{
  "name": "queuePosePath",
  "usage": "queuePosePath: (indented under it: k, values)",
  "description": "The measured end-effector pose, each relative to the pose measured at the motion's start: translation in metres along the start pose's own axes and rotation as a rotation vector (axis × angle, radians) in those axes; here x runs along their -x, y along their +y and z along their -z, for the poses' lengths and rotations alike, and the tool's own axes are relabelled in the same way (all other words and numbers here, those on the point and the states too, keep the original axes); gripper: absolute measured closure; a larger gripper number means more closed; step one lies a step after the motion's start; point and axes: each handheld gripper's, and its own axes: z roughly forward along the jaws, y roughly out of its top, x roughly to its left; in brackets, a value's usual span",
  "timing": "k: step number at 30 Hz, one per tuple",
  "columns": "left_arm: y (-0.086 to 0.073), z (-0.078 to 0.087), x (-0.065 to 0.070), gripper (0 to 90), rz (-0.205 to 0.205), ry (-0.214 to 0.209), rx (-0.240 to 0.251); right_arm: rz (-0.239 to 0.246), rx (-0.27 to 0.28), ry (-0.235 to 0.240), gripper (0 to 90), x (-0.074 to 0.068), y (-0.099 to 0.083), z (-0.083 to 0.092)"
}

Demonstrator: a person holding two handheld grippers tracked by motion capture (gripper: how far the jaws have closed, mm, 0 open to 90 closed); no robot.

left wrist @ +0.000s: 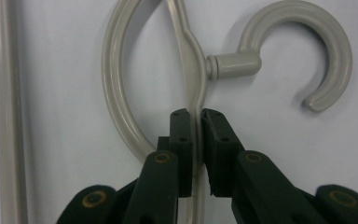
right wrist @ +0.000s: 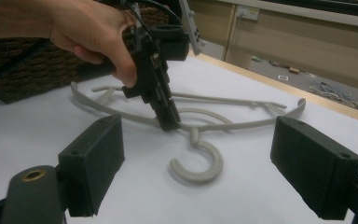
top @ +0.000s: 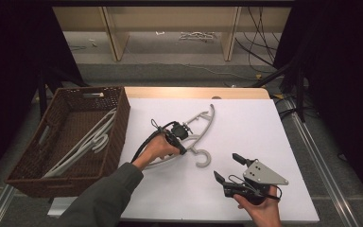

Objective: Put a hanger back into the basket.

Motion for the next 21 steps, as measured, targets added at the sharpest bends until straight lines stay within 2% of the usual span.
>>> queuePosePath:
  k: [3, 6, 7, 8, 14, 17, 21]
  values:
    - [-0.001, 0.007, -0.003, 82.5, 0.012, -0.008, 0.032, -0.001, -0.001, 0.000, 18.3, 0.000, 0.000, 0.000]
    - [-0.001, 0.017, -0.008, 82.5, 0.038, -0.059, 0.080, 0.000, 0.000, -0.001, 18.3, 0.000, 0.000, 0.000]
    - [-0.001, 0.017, -0.008, 82.6, 0.038, -0.059, 0.080, 0.000, 0.000, -0.001, 18.3, 0.000, 0.000, 0.000]
    - [-0.001, 0.018, -0.008, 82.6, 0.074, -0.069, 0.110, 0.000, 0.000, -0.001, 18.3, 0.000, 0.000, 0.000]
    - [-0.006, 0.037, -0.020, 82.5, 0.114, -0.118, 0.181, 0.000, 0.000, -0.002, 18.3, 0.000, 0.000, 0.000]
    - [-0.008, 0.045, -0.023, 82.6, 0.177, -0.149, 0.249, -0.015, -0.021, 0.013, 18.3, -0.001, 0.000, 0.001]
    - [-0.010, 0.052, -0.028, 82.6, 0.214, -0.172, 0.285, -0.001, -0.009, 0.007, 18.3, 0.000, 0.000, 0.000]
